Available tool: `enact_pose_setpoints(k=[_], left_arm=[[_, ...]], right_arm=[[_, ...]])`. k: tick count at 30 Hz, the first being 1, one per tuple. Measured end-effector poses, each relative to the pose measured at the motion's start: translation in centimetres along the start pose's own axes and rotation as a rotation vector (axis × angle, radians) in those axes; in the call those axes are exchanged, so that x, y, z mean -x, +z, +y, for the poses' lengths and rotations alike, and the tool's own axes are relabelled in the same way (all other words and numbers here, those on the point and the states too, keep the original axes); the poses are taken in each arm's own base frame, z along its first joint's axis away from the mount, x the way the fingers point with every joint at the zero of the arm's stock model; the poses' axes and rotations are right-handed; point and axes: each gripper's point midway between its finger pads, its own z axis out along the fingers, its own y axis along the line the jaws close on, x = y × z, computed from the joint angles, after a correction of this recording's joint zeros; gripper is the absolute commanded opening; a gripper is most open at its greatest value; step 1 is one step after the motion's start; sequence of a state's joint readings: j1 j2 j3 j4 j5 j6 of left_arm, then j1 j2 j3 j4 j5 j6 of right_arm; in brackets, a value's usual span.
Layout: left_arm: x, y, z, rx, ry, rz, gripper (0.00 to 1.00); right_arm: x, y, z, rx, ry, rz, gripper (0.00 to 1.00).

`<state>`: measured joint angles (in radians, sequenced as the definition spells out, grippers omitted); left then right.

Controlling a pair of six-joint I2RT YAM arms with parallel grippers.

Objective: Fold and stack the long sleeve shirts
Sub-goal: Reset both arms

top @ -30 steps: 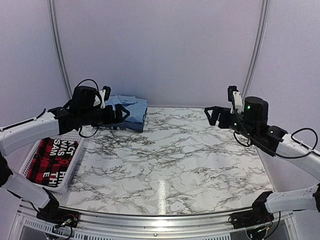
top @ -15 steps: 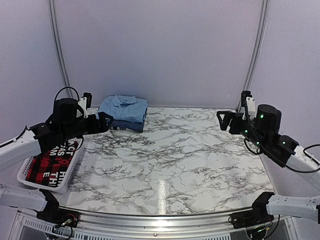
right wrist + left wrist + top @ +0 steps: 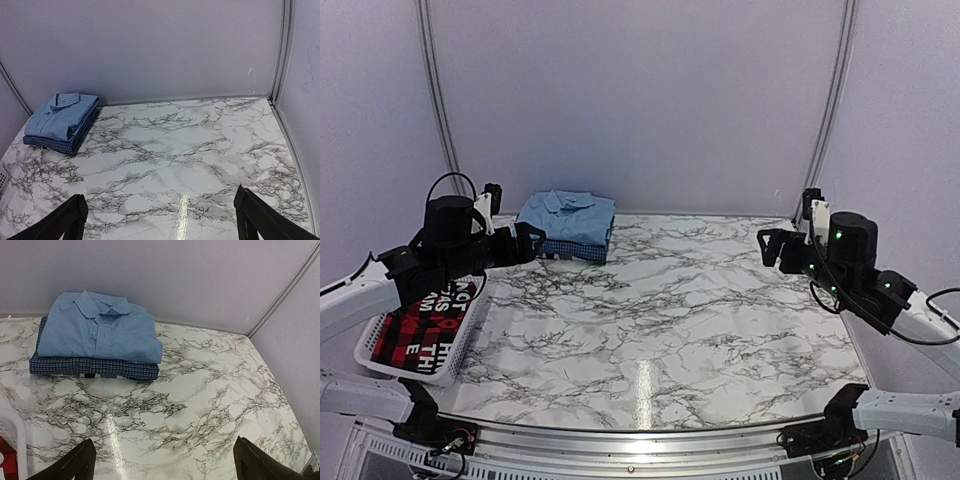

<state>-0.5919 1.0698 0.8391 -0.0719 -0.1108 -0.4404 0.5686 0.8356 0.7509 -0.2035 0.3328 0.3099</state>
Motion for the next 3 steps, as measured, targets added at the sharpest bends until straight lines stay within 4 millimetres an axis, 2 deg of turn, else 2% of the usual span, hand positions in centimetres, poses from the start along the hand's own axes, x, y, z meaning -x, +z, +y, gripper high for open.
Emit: enact_pose_setpoints(k=[3], left_arm=[[0.0, 0.01, 0.01, 0.001, 0.0, 0.0, 0.99]], right_arm=[[0.03, 0.0, -0.05, -0.003, 0.0, -0.001, 0.99]])
